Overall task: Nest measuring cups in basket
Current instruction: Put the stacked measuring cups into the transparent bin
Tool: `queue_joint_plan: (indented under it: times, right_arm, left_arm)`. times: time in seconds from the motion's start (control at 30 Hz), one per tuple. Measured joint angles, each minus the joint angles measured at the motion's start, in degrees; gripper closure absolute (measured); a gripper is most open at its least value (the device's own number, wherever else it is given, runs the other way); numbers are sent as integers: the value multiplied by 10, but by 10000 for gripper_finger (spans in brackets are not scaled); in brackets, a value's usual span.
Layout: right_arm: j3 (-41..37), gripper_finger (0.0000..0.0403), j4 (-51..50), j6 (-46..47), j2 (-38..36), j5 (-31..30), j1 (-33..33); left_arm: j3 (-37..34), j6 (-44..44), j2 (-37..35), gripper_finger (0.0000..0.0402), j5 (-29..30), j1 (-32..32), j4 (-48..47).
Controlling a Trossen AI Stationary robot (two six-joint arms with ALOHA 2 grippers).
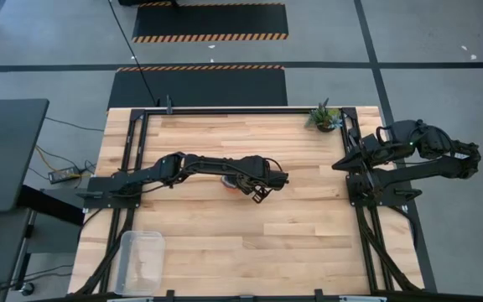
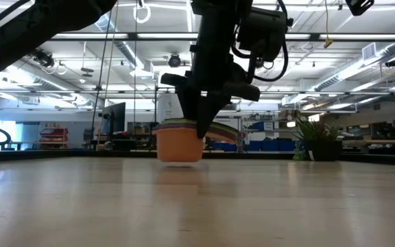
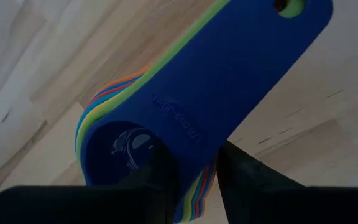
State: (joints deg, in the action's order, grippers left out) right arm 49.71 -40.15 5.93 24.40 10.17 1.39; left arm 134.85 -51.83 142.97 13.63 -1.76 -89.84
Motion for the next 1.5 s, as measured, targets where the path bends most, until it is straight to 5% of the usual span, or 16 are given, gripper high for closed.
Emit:
queue_joint_plan:
  times: [1.5]
  right_arm:
    - [0,385,-49,-17,0,0,0]
  left_arm:
    - [2,-94,-77,310,-33,-57,-2]
